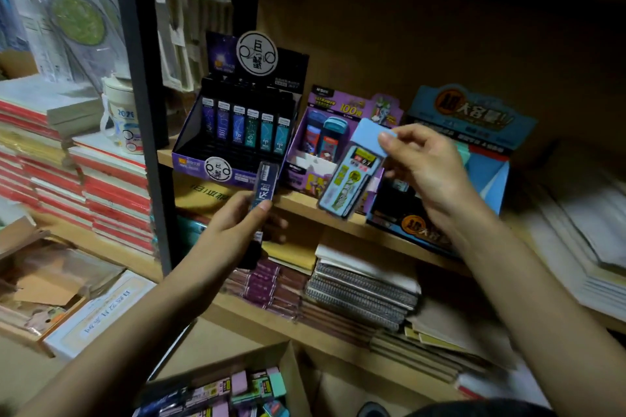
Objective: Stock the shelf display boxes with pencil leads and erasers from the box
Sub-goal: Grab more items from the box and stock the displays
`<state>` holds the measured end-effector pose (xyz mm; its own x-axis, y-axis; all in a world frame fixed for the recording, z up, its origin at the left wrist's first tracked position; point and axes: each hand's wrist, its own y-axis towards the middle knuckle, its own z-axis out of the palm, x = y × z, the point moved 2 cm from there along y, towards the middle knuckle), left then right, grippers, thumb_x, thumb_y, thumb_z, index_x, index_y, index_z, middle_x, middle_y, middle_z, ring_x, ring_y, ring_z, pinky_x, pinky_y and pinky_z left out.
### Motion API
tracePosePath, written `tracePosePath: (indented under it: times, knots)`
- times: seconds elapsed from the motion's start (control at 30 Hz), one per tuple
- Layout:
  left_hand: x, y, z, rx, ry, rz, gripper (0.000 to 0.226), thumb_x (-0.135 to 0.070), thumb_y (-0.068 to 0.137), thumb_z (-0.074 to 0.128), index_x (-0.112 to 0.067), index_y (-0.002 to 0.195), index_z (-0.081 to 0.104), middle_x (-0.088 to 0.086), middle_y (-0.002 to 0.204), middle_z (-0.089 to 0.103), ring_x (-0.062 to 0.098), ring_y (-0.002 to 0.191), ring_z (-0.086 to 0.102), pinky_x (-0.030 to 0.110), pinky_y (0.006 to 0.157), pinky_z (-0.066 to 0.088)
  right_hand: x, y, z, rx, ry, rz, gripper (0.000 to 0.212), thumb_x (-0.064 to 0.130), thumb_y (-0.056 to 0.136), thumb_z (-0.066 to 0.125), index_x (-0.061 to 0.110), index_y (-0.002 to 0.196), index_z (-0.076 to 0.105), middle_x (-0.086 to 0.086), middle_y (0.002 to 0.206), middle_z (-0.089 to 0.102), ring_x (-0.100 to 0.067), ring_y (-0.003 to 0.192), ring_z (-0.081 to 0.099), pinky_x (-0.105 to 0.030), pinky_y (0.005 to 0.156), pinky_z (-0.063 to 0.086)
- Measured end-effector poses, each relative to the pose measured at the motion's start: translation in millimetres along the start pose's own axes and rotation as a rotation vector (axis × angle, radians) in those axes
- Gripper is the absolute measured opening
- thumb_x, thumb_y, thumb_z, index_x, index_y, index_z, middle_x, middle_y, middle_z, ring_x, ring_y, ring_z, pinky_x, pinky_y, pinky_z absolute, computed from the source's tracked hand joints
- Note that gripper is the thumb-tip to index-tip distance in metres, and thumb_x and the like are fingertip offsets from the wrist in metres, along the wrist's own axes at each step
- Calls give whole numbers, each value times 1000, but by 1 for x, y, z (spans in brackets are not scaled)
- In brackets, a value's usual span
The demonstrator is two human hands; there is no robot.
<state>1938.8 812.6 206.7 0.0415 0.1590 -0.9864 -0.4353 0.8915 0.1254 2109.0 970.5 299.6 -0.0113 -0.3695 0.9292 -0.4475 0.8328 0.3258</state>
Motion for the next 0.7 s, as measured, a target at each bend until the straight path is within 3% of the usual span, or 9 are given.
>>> tracePosePath:
  times: [0.13, 0.27, 0.4, 0.7]
  knots:
    - [3, 6, 13, 16, 0, 19, 16, -28, 96, 42, -24, 103, 56, -4, 79, 71, 8, 66, 66, 16, 47, 46, 3, 11, -60, -200, -174, -101, 10, 17, 88, 63, 23, 82, 59, 5, 79, 66, -4, 71, 62, -18, 57, 49]
    - [4, 9, 25, 30, 13, 24, 18, -26, 98, 39, -22, 105, 55, -7, 76, 70, 7, 63, 64, 14, 48, 47, -5, 23, -90, -284, -268, -129, 14, 15, 88, 65, 25, 81, 57, 4, 79, 61, -8, 74, 60, -17, 58, 50]
    - [5, 11, 32, 23, -2, 7, 20, -23, 98, 39, -18, 108, 55, -1, 76, 68, 7, 61, 63, 15, 47, 46, -24, 35, -86, -281, -399, -140, 11, 15, 86, 67, 20, 81, 59, 1, 80, 58, -19, 81, 60, -31, 66, 54]
    - [11, 13, 30, 5, 7, 0, 19, -27, 97, 40, -21, 106, 56, -7, 76, 70, 6, 62, 64, 23, 53, 44, -24, 50, -70, -232, -460, -167, 9, 16, 82, 72, 16, 85, 64, 5, 77, 60, -16, 78, 62, -27, 61, 56]
